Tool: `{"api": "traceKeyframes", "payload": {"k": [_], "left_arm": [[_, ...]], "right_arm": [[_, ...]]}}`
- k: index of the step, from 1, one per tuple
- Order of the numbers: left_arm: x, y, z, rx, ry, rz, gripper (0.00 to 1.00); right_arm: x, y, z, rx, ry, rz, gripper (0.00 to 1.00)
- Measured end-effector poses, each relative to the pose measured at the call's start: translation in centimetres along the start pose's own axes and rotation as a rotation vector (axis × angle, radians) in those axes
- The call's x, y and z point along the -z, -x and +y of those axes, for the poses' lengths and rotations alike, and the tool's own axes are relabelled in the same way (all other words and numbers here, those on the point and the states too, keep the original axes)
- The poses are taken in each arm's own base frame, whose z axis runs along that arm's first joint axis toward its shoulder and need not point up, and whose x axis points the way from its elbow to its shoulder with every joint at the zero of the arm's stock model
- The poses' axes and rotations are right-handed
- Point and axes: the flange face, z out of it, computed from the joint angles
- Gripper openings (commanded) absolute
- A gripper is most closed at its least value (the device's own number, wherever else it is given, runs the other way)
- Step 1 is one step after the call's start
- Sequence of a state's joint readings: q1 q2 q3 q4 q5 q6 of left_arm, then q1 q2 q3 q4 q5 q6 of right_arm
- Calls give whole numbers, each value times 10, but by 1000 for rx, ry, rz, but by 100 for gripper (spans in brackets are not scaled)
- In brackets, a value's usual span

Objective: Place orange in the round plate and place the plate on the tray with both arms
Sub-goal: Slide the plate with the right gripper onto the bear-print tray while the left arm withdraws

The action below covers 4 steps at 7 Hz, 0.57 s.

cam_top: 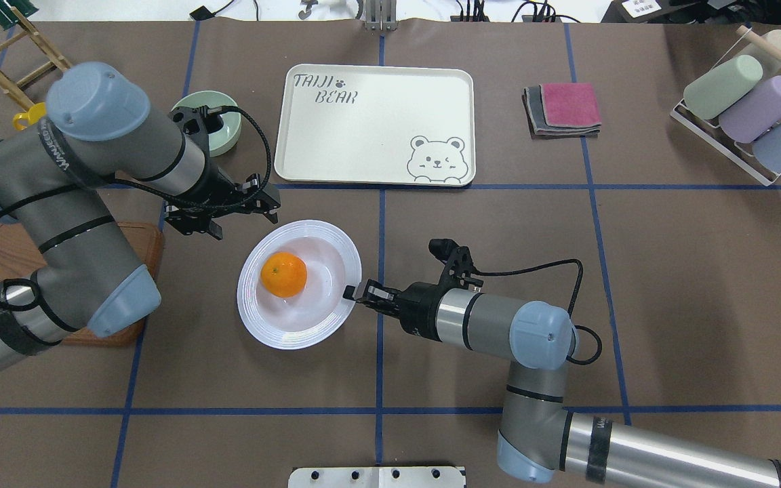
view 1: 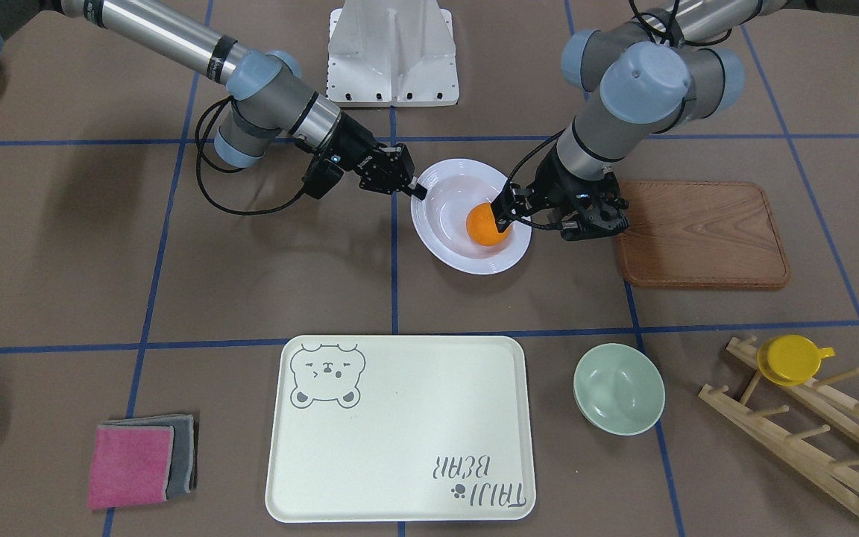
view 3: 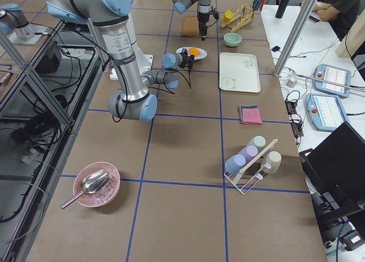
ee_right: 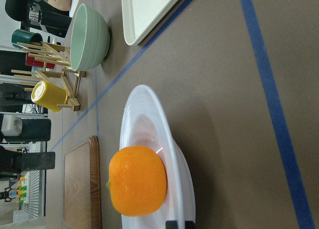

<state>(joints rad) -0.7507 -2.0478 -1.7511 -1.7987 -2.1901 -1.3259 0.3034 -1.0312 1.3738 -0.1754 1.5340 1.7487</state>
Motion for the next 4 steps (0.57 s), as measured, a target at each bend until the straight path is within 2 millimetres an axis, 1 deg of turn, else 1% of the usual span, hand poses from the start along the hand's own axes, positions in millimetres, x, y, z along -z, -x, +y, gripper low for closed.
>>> {"api": "traceKeyframes", "payload": {"k": [1, 2, 4], "left_arm": [[13, 7, -8, -6, 4, 11, 97], [23, 18, -11, -20, 1, 16, 97], [39, 47, -18, -70, -21, 9, 97]], "right_arm": [[2, 4, -2, -9, -2, -9, 8], [4, 11, -4, -21, -5, -24, 8], [11, 28, -15, -78, -24, -99, 8]]}}
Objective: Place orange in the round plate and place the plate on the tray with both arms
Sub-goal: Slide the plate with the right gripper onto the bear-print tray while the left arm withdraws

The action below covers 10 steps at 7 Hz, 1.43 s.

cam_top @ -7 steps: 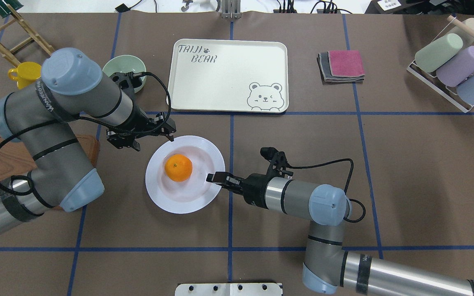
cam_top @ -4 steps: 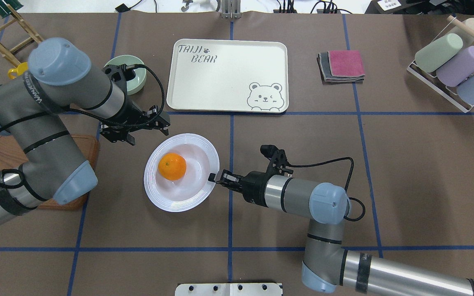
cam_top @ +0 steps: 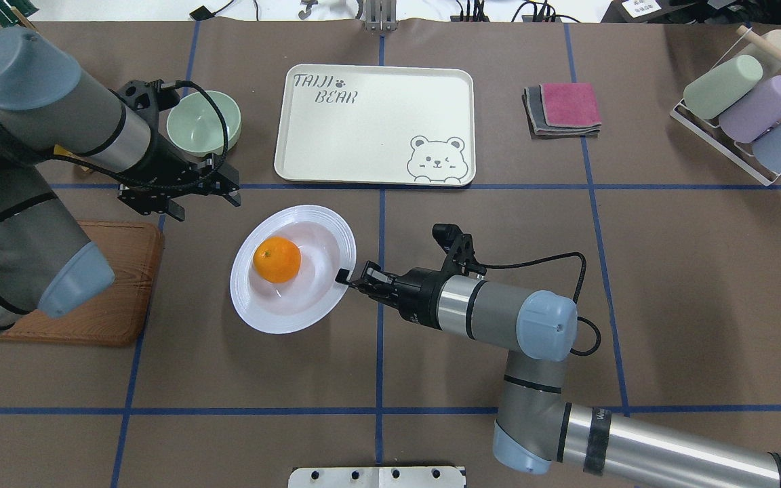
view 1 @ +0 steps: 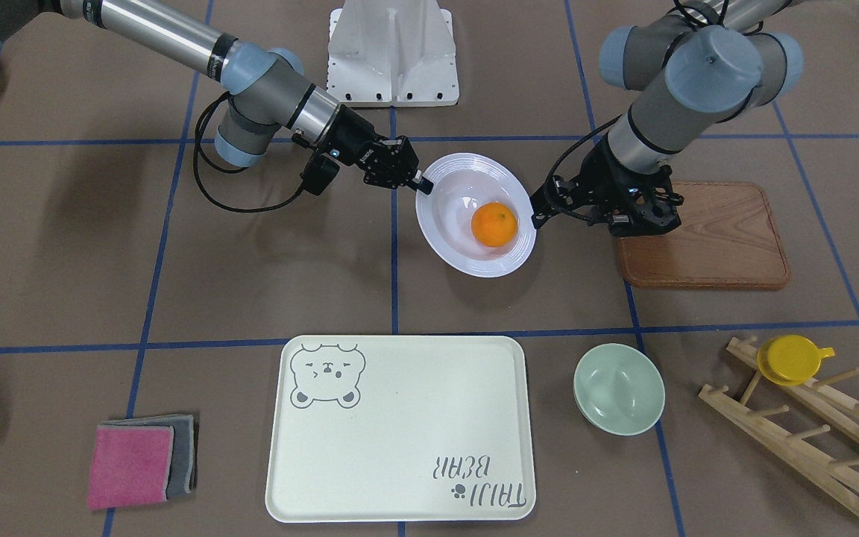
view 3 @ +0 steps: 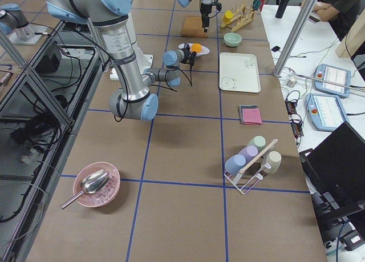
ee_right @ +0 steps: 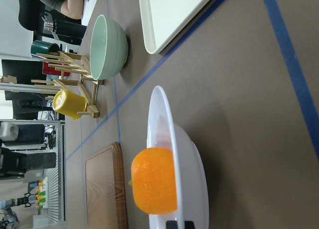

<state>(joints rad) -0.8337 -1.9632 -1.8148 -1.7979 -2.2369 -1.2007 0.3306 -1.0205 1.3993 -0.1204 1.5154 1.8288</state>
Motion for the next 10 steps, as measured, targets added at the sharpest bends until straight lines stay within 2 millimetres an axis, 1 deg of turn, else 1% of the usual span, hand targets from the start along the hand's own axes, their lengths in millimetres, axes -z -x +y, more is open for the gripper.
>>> {"api": "traceKeyframes", "payload": {"k": [1, 2, 3, 4, 5, 6, 7, 8, 9, 10], "left_arm": [[9, 22, -6, -42, -17, -13, 97], [18, 50, -14, -97, -35, -33, 97], [28, 85, -22, -162, -50, -62, 97], [38, 124, -30, -228, -61, -96, 97], [47, 156, -36, -283, -70, -126, 97], [51, 173, -38, -313, -74, -144, 97], [52, 181, -40, -325, -76, -154, 97], [52, 184, -41, -327, -76, -159, 97], [52, 185, -41, -328, -76, -160, 97], [52, 186, -41, -328, -76, -162, 97]], "right_arm": [[4, 11, -14, -40, -37, -48, 8], [8, 23, -36, -79, -95, -86, 8], [9, 35, -66, -115, -179, -101, 8], [-1, 45, -98, -137, -289, -68, 8], [-24, 55, -121, -148, -403, 0, 7], [-44, 54, -135, -184, -493, 50, 7], [-57, 42, -144, -223, -561, 92, 8], [-64, 29, -151, -233, -614, 138, 16], [-68, 19, -154, -231, -647, 177, 97], [-71, 14, -155, -223, -665, 210, 100]]}}
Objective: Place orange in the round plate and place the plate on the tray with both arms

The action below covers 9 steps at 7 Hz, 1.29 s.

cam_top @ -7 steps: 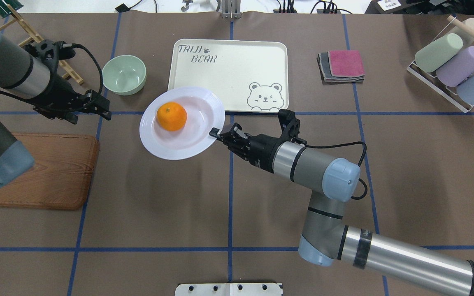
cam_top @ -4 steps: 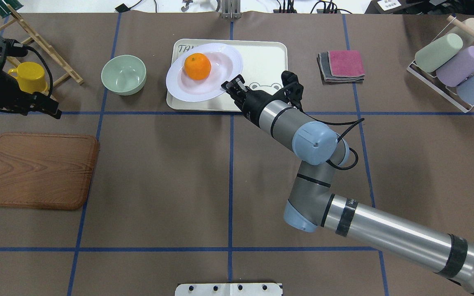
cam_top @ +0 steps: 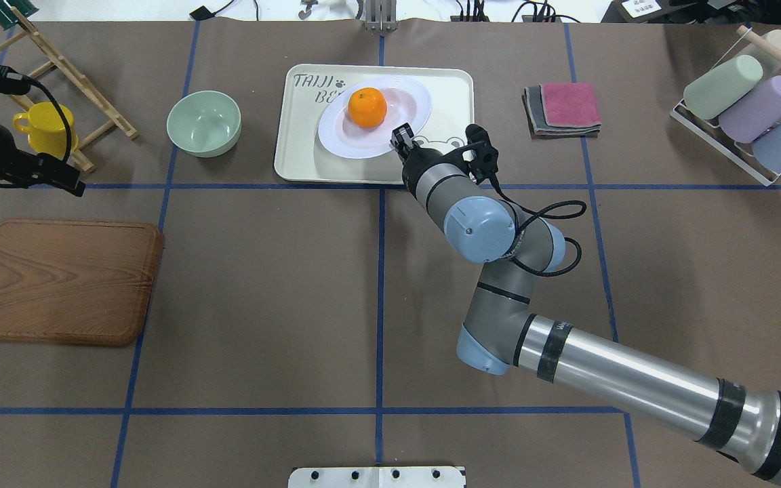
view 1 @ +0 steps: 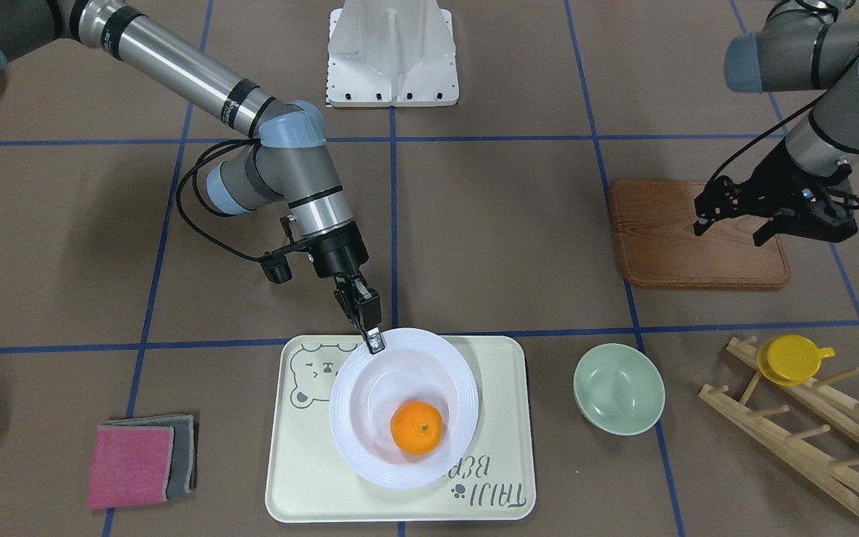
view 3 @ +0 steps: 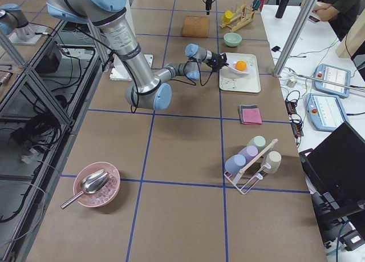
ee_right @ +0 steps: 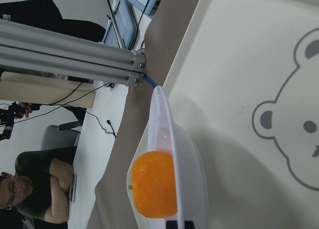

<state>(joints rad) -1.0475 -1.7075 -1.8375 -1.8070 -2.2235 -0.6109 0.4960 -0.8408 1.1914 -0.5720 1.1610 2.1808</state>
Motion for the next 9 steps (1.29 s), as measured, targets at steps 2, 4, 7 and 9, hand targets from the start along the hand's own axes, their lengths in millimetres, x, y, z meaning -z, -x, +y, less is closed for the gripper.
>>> {"api": "traceKeyframes", "payload": {"k": [2, 4, 7, 9], "left_arm": [[0, 1, 0, 1, -2, -3, 97], [1, 6, -2, -5, -4, -7, 97], [3, 64, 13, -63, 13, -55, 98], [11, 144, 47, -91, 44, -107, 98]], "right_arm": [[5, 5, 1, 155, 67, 93, 100], [42, 21, -48, 542, 337, 321, 100], [113, 73, -170, 976, 638, 557, 100], [149, 73, -253, 1058, 610, 620, 100]]}}
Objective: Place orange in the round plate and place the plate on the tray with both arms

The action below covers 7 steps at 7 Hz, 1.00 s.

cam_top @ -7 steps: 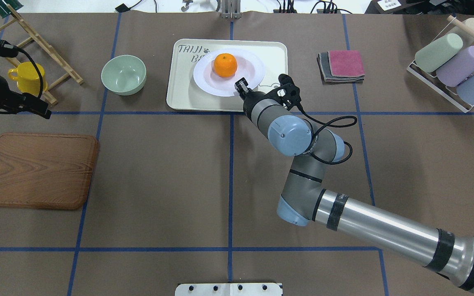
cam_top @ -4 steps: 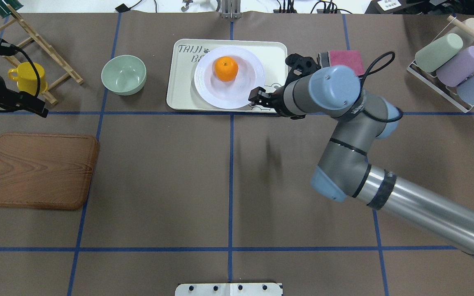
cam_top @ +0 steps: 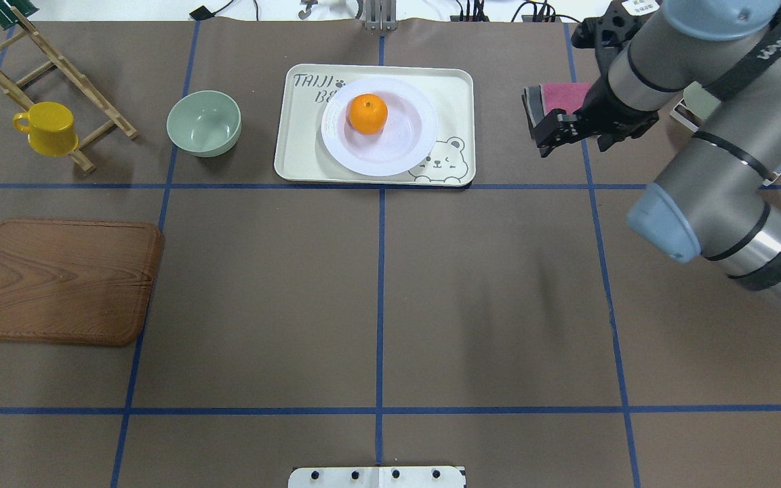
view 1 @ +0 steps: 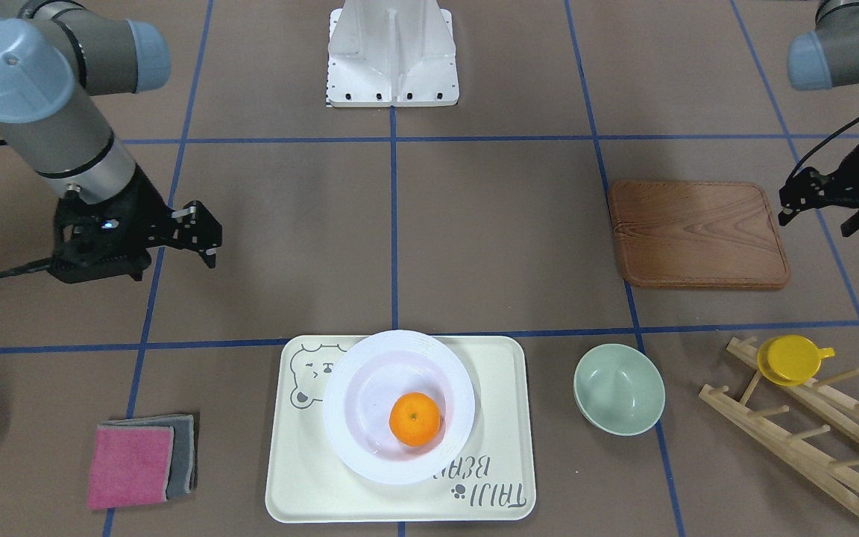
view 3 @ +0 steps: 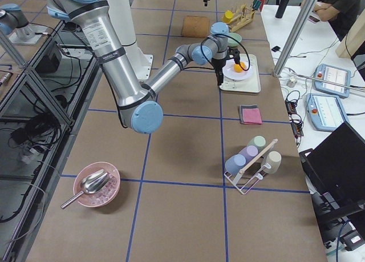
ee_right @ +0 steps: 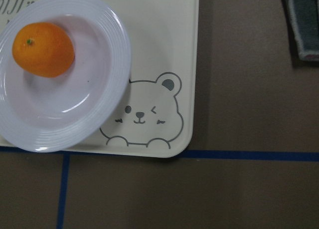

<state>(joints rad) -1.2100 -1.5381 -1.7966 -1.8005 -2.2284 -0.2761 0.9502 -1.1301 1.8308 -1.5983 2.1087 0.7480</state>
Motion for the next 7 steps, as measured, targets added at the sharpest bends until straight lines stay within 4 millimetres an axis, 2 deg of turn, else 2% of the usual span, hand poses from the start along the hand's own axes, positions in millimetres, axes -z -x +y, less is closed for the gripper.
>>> {"api": "traceKeyframes", "payload": {"k": [1, 2, 3, 4, 5, 6, 7], "left_arm": [[-3, 33, 21, -7, 18, -16, 98], [-3, 60, 39, -9, 29, -28, 98], [-3, 82, 52, -4, 36, -34, 98], [-2, 96, 60, 9, 41, -21, 98], [-3, 103, 64, 22, 47, 4, 98], [-3, 106, 67, 34, 50, 17, 98], [-2, 108, 68, 44, 50, 22, 98]], "right_arm": [[17, -46, -3, -29, -21, 25, 100], [38, -80, -11, -63, -52, 36, 100], [52, -127, -11, -89, -54, 50, 100], [60, -195, 2, -70, -23, 58, 100], [65, -279, 28, -14, 22, 70, 100], [62, -350, 62, 15, 74, 86, 100], [54, -396, 97, -1, 117, 91, 100]]}}
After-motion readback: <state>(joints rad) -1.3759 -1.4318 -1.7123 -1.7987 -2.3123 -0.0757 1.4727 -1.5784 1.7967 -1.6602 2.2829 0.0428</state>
